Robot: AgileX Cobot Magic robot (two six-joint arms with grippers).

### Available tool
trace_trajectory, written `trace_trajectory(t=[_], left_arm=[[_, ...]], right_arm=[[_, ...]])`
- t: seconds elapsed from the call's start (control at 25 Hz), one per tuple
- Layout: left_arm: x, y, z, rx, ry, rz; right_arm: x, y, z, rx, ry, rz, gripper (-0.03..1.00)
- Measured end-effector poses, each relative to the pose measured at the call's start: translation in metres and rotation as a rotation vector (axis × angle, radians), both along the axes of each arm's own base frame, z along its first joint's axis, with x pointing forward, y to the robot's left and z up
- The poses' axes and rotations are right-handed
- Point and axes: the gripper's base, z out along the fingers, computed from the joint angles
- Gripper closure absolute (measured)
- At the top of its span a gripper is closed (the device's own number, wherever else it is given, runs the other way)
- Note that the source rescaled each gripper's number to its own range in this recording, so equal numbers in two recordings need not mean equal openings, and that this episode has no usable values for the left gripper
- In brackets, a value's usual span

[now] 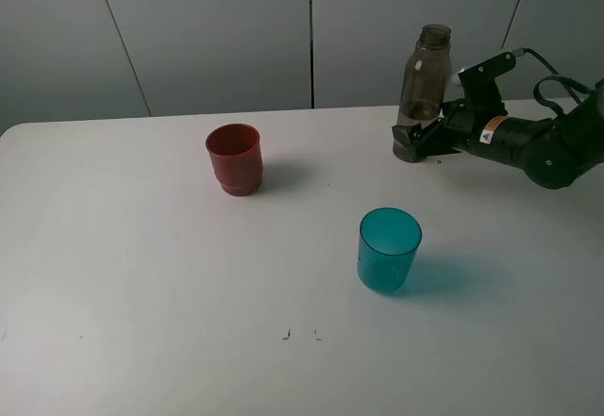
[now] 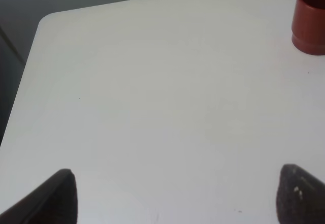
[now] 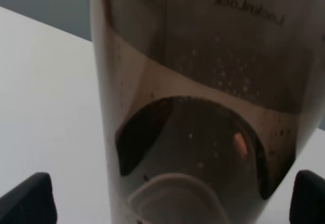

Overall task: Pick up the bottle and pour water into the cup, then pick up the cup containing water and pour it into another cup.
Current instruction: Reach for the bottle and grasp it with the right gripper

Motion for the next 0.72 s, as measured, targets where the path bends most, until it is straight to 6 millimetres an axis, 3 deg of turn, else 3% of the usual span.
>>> trace_trajectory(t=[0.72], left_arm=[[0.0,0.0,0.0,0.003,0.0,-0.002]], right_arm=[[0.018,0.004,-0.006,0.109,-0.059,0.0,-0.03]])
